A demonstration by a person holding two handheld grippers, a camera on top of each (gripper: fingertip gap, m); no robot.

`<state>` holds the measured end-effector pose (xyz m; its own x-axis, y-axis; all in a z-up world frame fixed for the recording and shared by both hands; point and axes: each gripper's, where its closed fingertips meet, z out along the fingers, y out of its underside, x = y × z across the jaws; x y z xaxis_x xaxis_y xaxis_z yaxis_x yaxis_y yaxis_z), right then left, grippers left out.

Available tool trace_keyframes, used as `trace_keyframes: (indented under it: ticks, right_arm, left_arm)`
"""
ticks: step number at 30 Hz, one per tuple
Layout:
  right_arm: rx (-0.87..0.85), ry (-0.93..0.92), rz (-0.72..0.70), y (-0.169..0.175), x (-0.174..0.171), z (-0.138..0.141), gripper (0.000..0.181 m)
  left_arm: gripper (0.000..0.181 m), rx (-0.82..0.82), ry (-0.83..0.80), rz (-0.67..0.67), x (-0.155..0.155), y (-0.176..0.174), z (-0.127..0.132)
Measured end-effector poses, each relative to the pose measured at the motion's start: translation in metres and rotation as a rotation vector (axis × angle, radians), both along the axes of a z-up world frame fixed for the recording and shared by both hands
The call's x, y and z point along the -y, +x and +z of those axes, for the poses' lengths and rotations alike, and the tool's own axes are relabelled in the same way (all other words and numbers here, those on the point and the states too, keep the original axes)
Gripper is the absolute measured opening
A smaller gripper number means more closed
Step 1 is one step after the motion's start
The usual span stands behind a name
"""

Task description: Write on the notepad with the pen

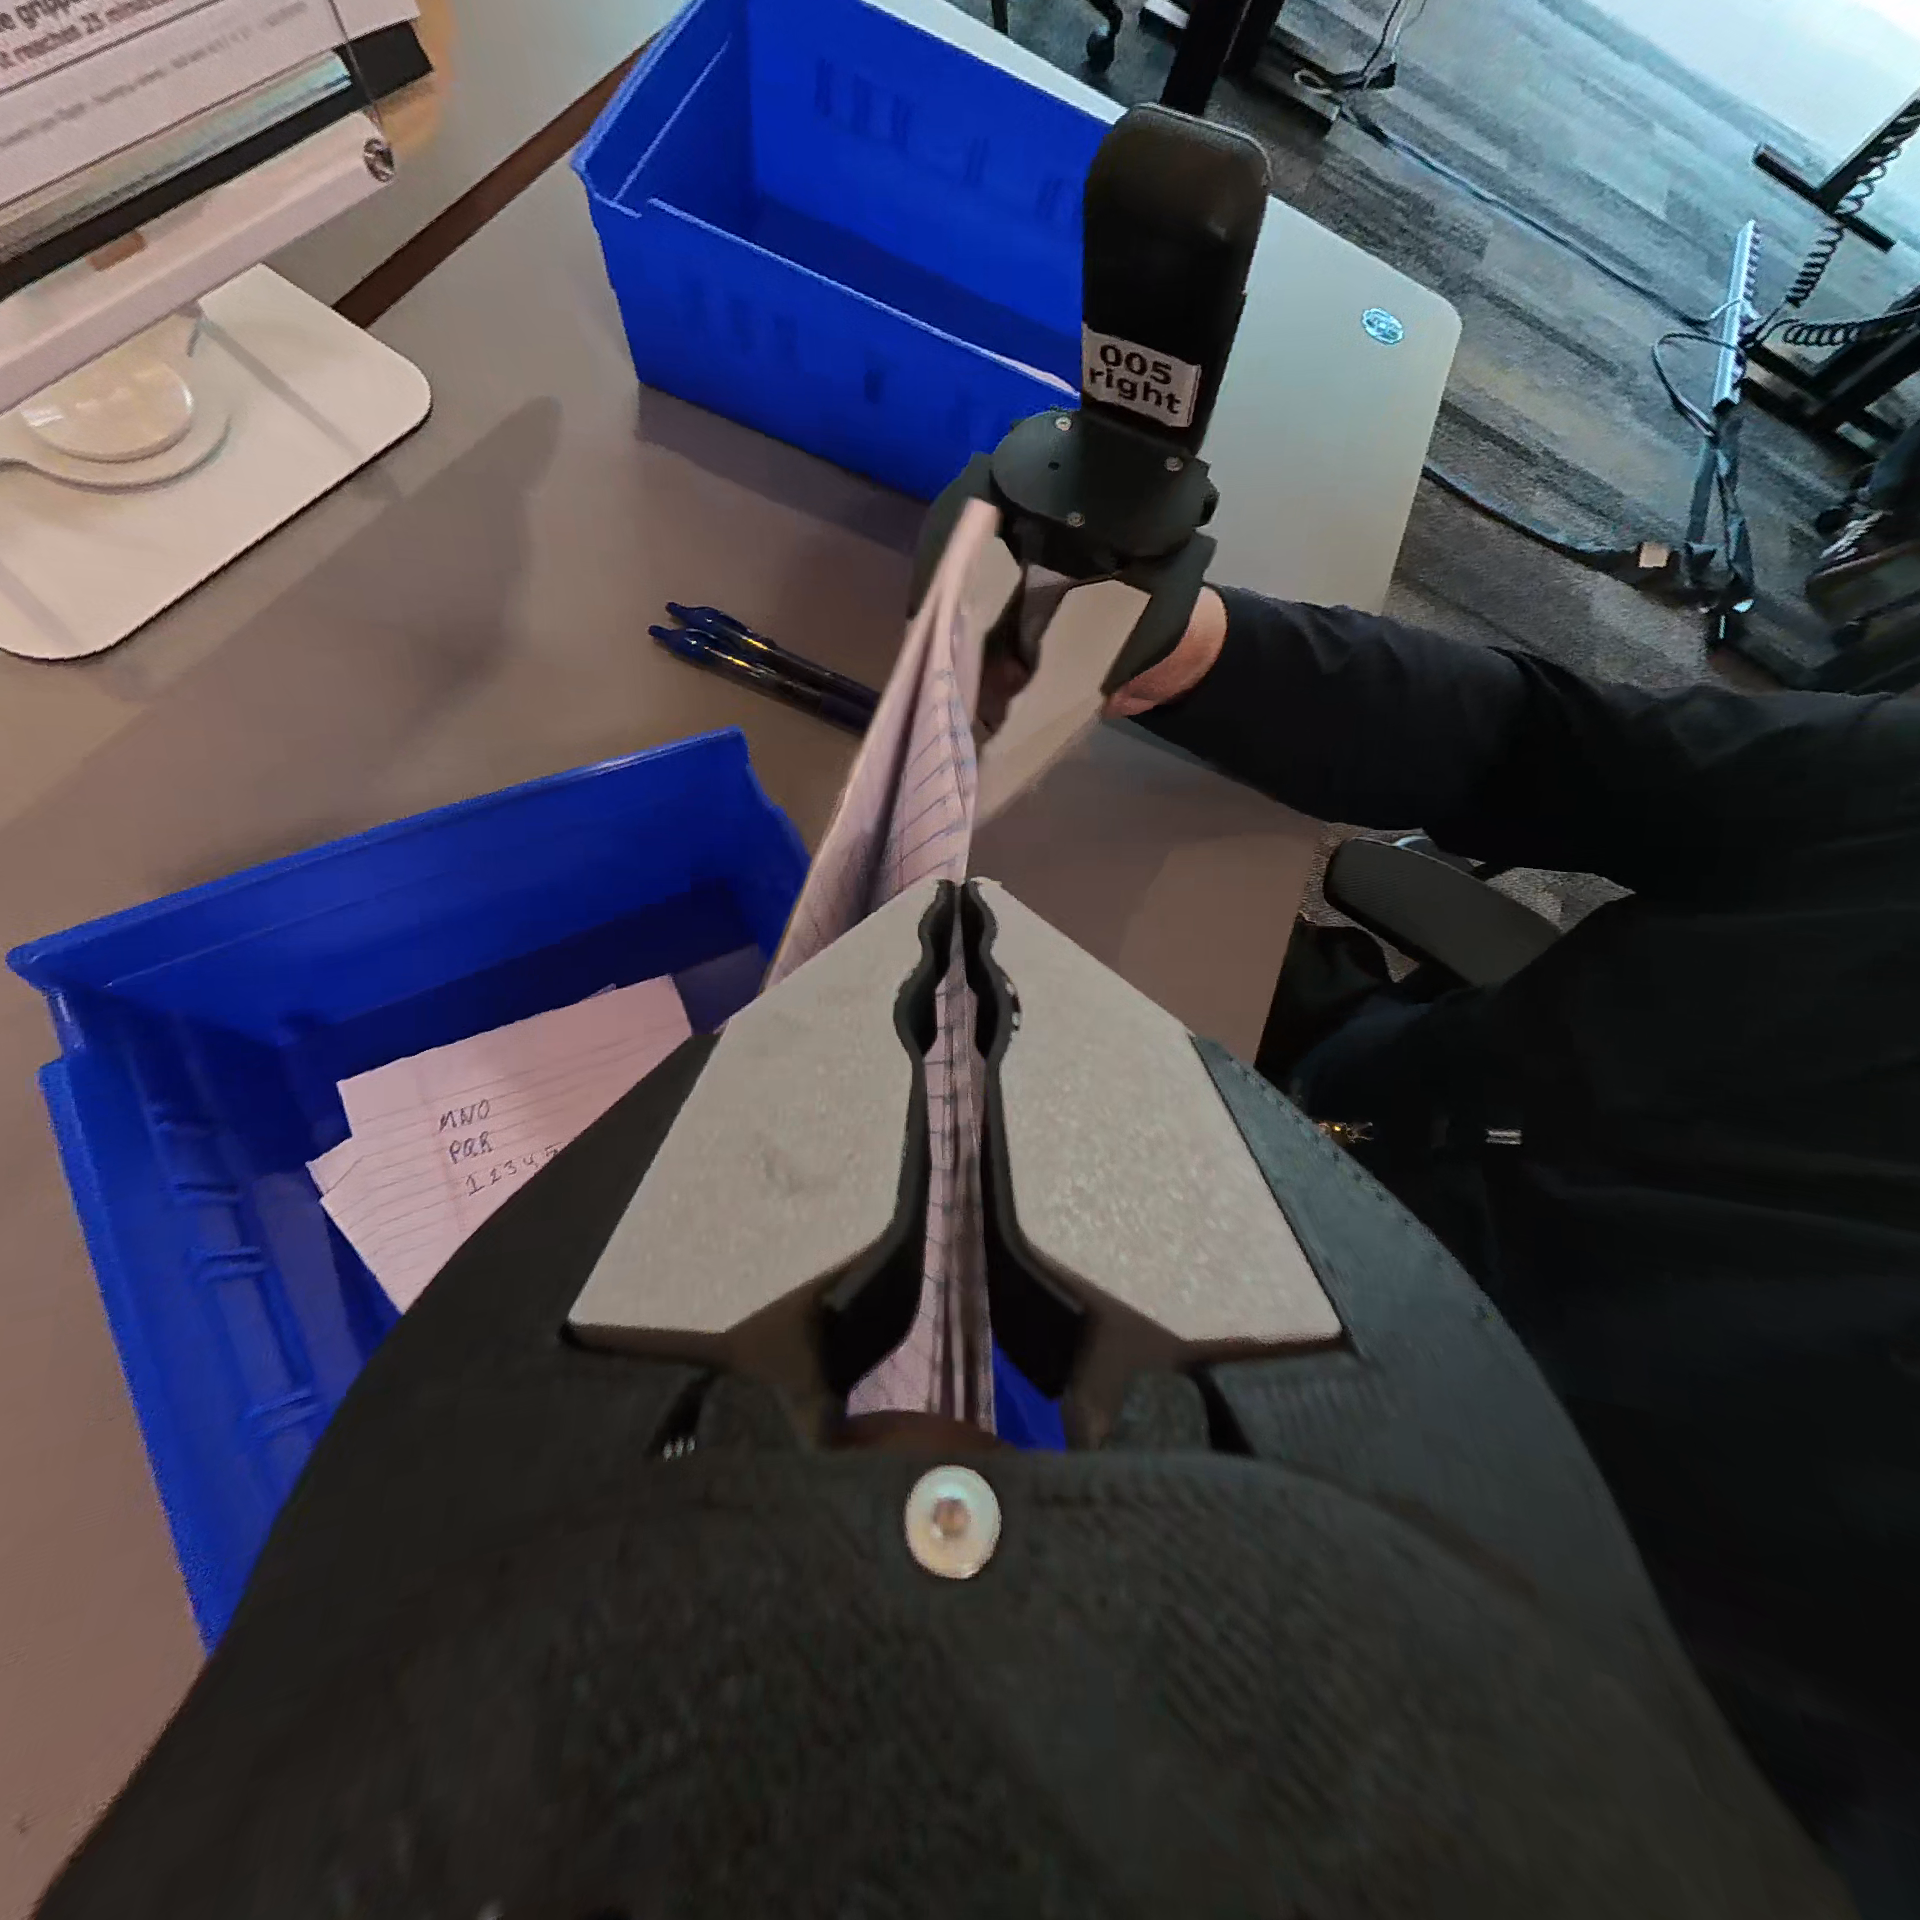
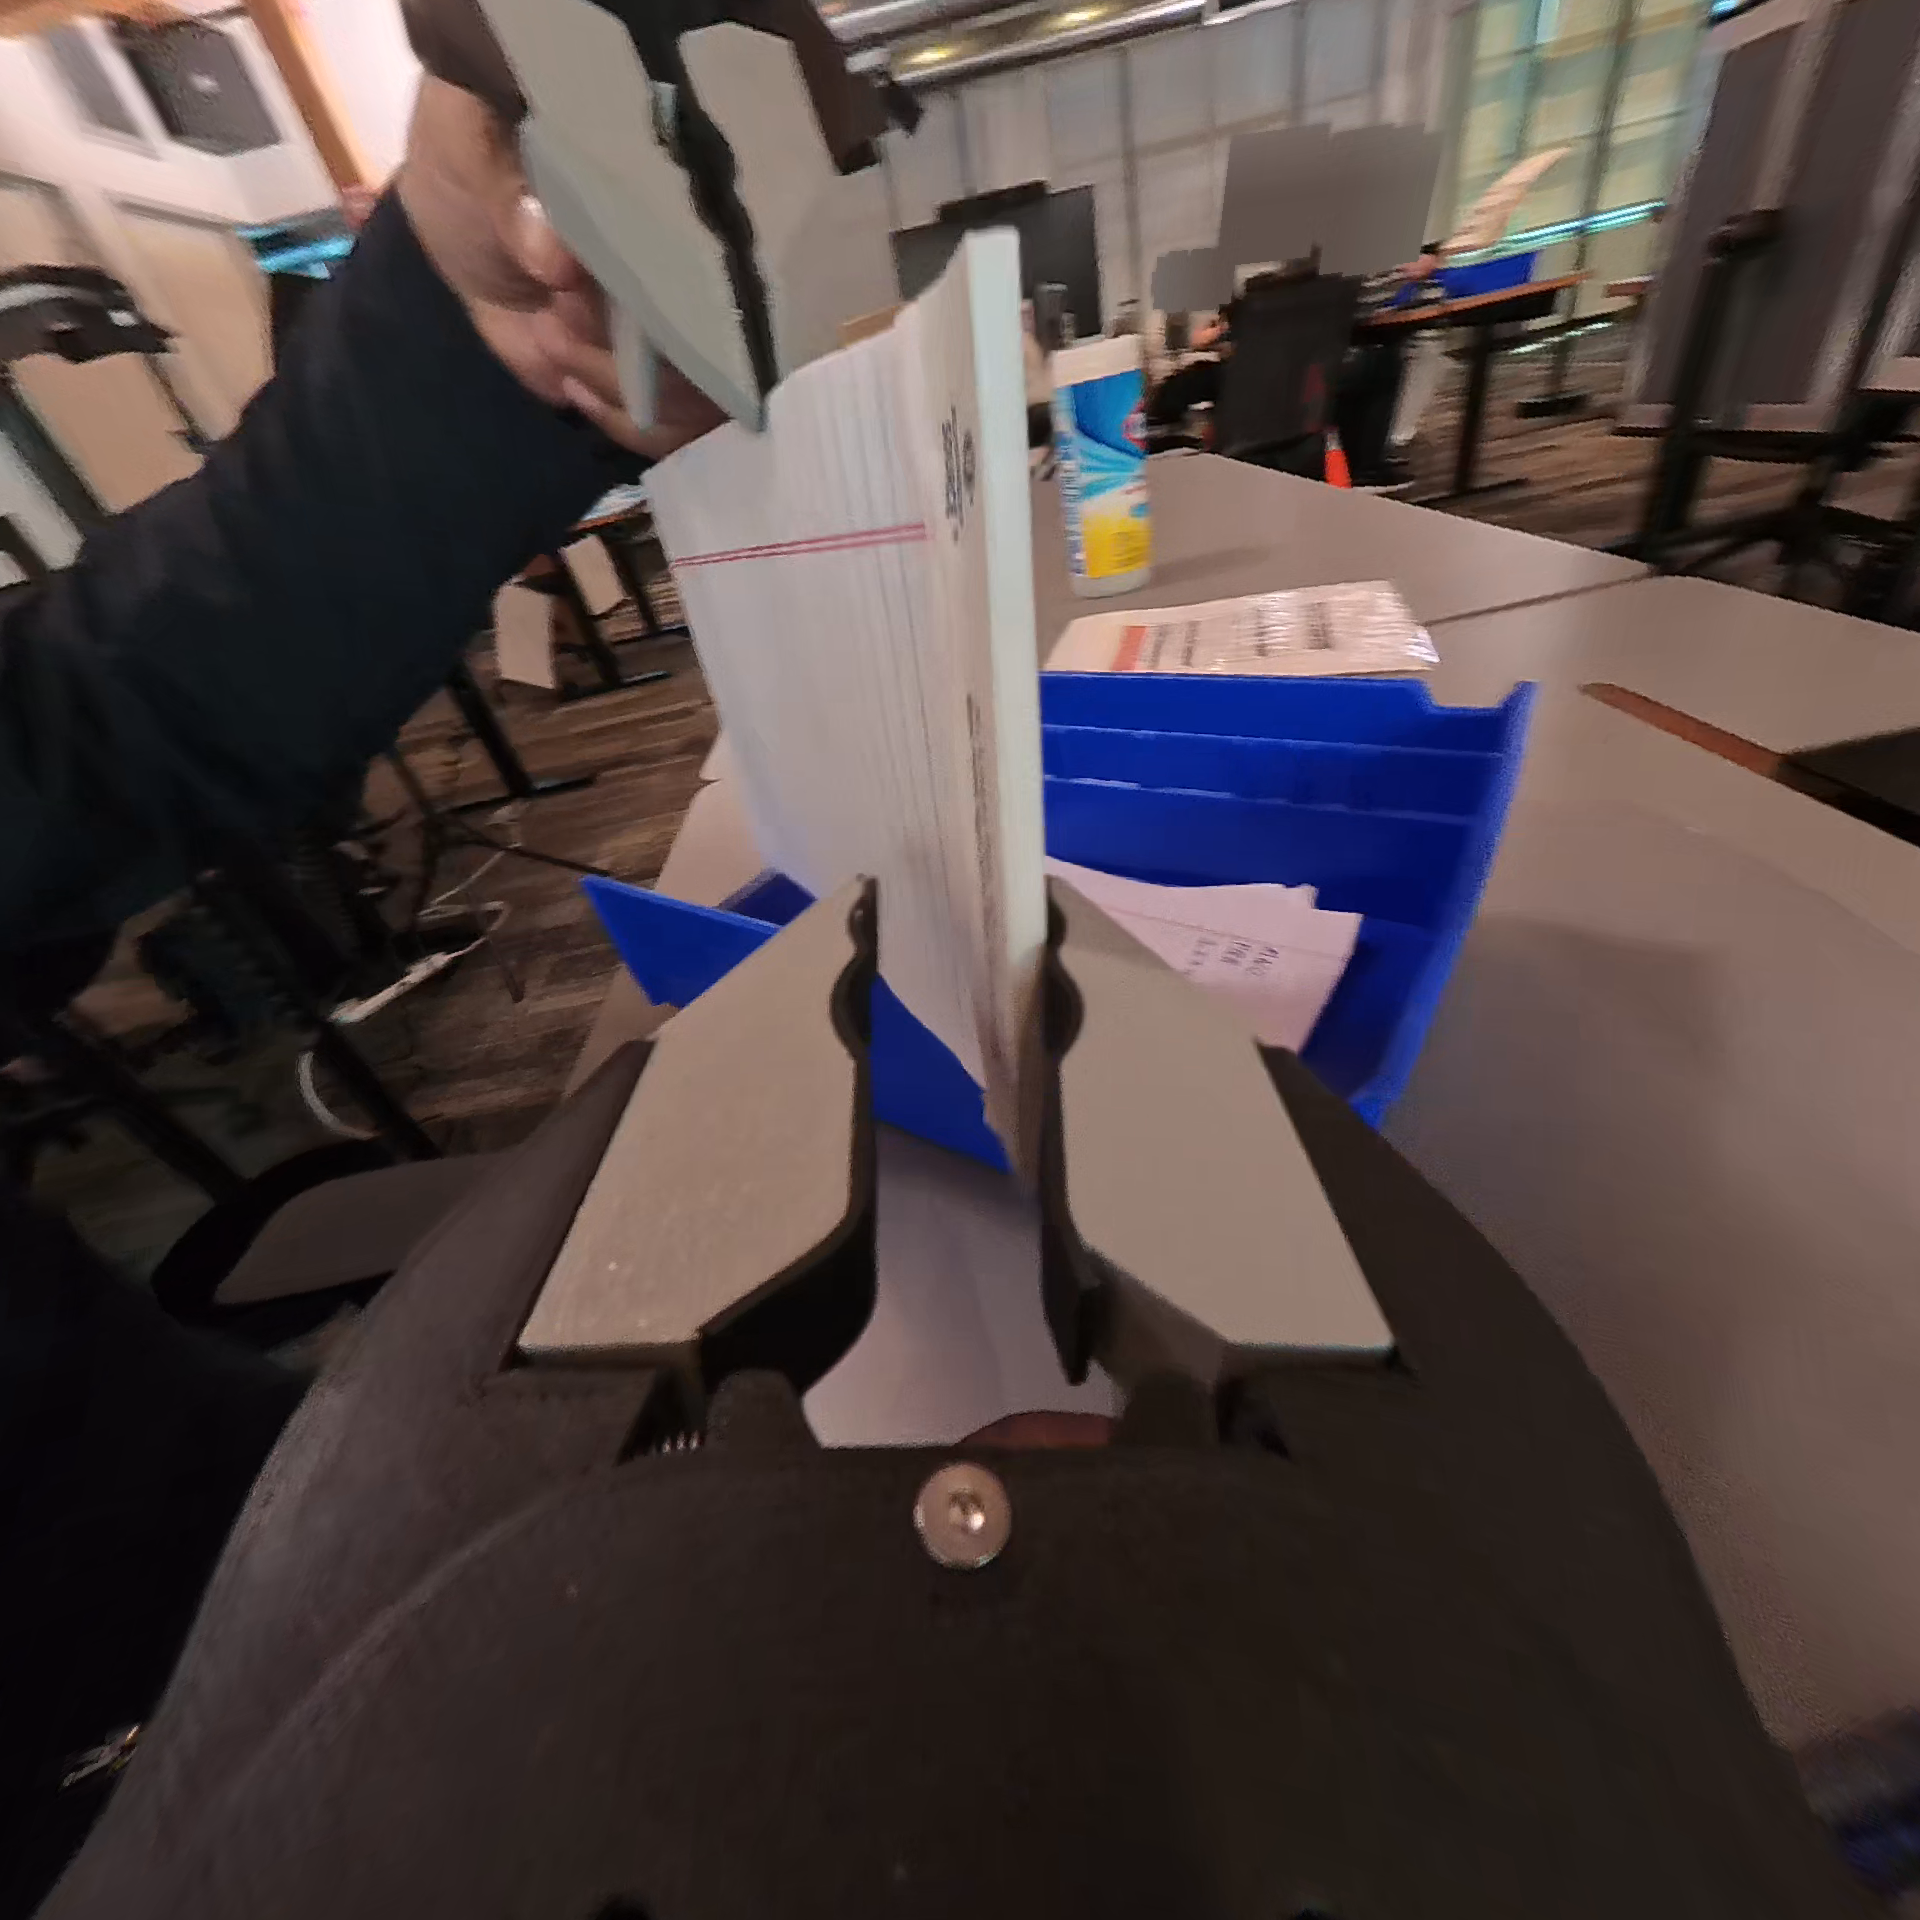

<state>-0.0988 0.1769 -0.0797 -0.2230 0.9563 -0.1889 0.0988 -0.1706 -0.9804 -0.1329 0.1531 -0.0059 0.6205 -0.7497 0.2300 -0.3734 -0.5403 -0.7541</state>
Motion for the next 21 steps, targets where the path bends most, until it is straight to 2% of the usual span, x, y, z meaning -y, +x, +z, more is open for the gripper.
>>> trace_keyframes:
  ticks: [1, 6, 7, 8, 9, 12, 16, 21]
  right_arm:
    - [0.001, 0.014, 0.013, 0.001, 0.003, 0.0, 0.003]
    - [-0.007, 0.04, -0.058, 0.008, -0.008, 0.008, 0.0]
    - [-0.008, 0.037, -0.094, 0.011, -0.015, 0.01, 0.0]
    - [-0.012, 0.035, -0.13, 0.014, -0.022, 0.012, 0.001]
    - [-0.019, 0.03, -0.168, 0.018, -0.031, 0.014, 0.001]
    - [-0.062, 0.001, -0.249, 0.033, -0.051, 0.024, 0.001]
    - [-0.135, -0.023, -0.377, 0.054, -0.076, 0.04, 0.001]
    - [-0.23, -0.041, -0.415, 0.073, -0.083, 0.059, 0.001]
  left_arm:
    - [0.0, 0.004, 0.0, 0.002, 0.0, 0.002, 0.001]
    - [0.0, -0.064, 0.095, 0.113, -0.012, -0.009, 0.005]
    - [0.005, -0.093, 0.129, 0.166, -0.016, -0.017, 0.008]
    - [0.018, -0.123, 0.158, 0.205, -0.018, -0.025, 0.011]
    - [0.029, -0.134, 0.178, 0.221, -0.015, -0.03, 0.014]
    - [0.045, -0.124, 0.165, 0.247, -0.002, -0.039, 0.011]
    - [0.051, -0.099, 0.002, 0.201, 0.026, -0.034, -0.034]
    - [0.039, -0.109, -0.171, 0.093, 0.044, -0.007, -0.1]
